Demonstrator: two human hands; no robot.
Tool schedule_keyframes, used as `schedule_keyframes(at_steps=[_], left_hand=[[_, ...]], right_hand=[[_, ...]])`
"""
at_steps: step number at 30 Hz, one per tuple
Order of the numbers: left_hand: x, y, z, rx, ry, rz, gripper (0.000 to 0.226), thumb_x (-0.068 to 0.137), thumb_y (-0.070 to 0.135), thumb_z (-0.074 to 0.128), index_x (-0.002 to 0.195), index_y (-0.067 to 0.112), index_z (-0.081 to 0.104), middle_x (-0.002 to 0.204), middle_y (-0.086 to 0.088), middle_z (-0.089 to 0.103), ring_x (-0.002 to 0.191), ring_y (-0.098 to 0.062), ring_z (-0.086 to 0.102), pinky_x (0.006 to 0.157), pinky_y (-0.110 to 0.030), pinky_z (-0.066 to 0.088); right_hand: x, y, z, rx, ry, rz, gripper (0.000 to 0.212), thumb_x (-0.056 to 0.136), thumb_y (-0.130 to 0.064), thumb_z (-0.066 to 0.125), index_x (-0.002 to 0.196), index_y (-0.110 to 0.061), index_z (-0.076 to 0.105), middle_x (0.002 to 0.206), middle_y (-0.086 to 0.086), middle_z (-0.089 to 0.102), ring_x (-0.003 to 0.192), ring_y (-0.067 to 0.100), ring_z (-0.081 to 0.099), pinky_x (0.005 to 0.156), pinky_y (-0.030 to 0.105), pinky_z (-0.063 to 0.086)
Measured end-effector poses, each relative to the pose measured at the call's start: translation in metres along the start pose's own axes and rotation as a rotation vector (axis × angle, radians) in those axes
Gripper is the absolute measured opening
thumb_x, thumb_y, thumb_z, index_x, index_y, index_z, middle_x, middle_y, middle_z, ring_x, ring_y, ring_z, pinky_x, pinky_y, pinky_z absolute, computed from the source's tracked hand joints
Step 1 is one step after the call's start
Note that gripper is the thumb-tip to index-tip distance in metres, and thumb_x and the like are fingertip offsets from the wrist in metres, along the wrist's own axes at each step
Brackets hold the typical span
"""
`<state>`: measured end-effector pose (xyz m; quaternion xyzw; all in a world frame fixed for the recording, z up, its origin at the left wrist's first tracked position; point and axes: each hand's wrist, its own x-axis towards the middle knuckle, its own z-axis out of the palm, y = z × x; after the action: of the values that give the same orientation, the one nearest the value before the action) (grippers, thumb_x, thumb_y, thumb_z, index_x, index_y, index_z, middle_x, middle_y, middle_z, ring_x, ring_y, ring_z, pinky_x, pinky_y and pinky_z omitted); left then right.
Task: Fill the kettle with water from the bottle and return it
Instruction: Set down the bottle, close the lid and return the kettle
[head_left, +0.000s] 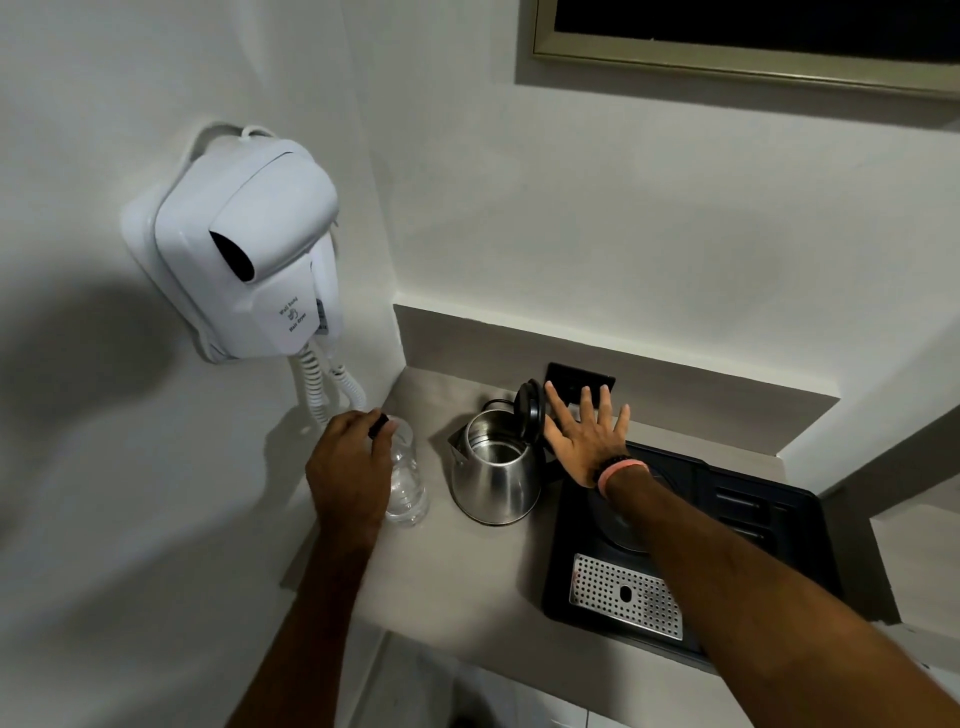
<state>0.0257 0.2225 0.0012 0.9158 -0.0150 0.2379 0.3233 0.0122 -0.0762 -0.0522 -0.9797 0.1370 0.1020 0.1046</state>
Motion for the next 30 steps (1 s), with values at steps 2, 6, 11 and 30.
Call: schedule_keyframes(at_steps=[2,6,11,30], left_hand=[[-0.001,0.0,-0.001,0.024,-0.009,0.042,0.017,0.088,0.014,0.076,0.104,0.008,0.078,0.102,-0.011,0.076,0.095,-0.033,0.07,0.081,-0.036,0.049],[-0.002,0.001,-0.005,-0.016,-0.08,-0.009,0.029,0.09,0.021,0.075,0.117,0.01,0.074,0.112,-0.013,0.073,0.105,-0.035,0.067,0.087,-0.042,0.05],[-0.016,0.015,-0.013,-0.088,0.111,0.032,0.037,0.092,0.027,0.072,0.122,0.005,0.068,0.125,-0.015,0.065,0.117,-0.03,0.06,0.1,-0.035,0.045],[-0.036,0.039,0.123,0.127,-0.602,0.076,0.089,0.098,0.064,0.035,0.16,0.005,0.01,0.168,-0.016,0.011,0.155,-0.027,0.013,0.122,-0.041,0.015]], right_hand=[[-0.001,0.0,0.0,0.015,-0.008,0.003,0.069,0.088,-0.071,0.0,0.151,-0.048,-0.016,0.167,0.017,-0.003,0.151,0.04,-0.014,0.116,0.065,-0.01],[0.0,-0.006,-0.002,0.087,-0.02,0.01,0.083,0.076,-0.079,-0.005,0.152,-0.047,-0.013,0.167,0.014,0.002,0.152,0.038,-0.011,0.116,0.065,-0.01],[0.006,-0.027,-0.001,0.108,-0.012,-0.018,0.097,0.073,-0.09,0.0,0.156,-0.04,-0.005,0.166,0.014,0.011,0.153,0.039,-0.001,0.116,0.067,-0.006],[0.005,-0.001,0.002,0.098,-0.007,-0.175,0.081,0.093,-0.073,0.017,0.158,-0.029,-0.001,0.167,0.013,0.011,0.154,0.032,0.001,0.123,0.052,0.002]])
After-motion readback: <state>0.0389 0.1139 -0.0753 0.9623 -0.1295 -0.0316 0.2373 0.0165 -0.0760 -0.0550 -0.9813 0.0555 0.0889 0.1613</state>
